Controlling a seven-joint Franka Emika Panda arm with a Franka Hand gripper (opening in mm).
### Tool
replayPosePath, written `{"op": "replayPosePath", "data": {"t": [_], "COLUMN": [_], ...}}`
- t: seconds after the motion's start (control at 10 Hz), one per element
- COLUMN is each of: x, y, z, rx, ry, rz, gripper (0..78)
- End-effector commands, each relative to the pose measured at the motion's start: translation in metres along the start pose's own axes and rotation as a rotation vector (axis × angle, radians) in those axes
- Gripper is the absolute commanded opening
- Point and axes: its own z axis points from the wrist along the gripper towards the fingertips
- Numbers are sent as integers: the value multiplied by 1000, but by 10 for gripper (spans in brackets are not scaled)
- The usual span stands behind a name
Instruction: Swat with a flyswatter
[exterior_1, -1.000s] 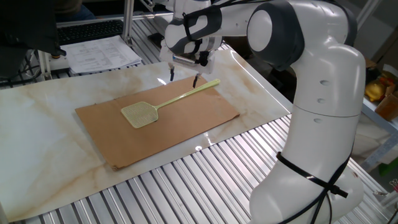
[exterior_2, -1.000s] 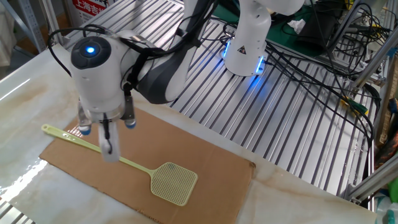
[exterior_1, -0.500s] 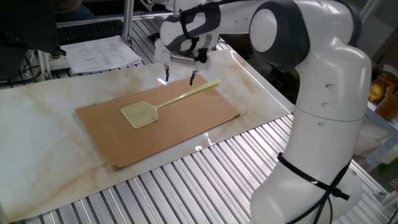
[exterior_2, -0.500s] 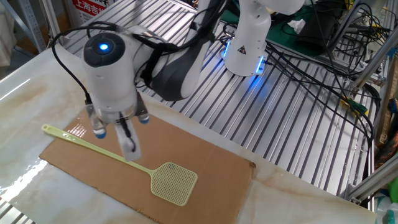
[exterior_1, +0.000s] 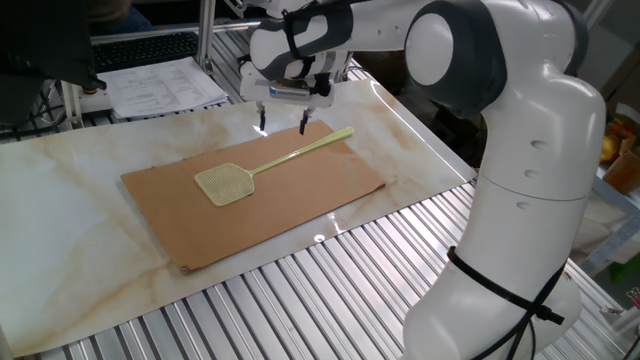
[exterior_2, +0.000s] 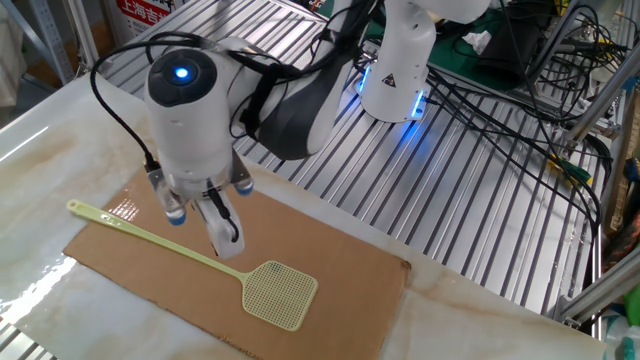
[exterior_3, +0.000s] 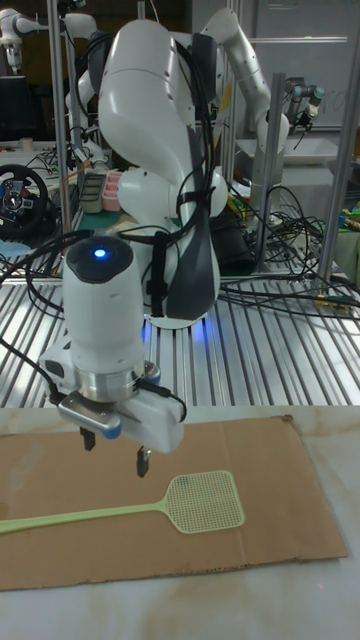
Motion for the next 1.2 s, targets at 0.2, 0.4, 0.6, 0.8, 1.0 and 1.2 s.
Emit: {"op": "replayPosePath", "data": {"t": [0.2,0.4,0.6,0.8,1.0,1.2], "x": [50,55,62,65,67,67], "y": [36,37,41,42,42,42], "z": [-50,-51,-52,-52,-53,-53], "rx": [-5,-6,-9,-10,-8,-8], "ry": [11,14,10,9,8,8], "rz": [-321,-331,-332,-335,-333,-331], "gripper": [774,774,774,774,774,774]}}
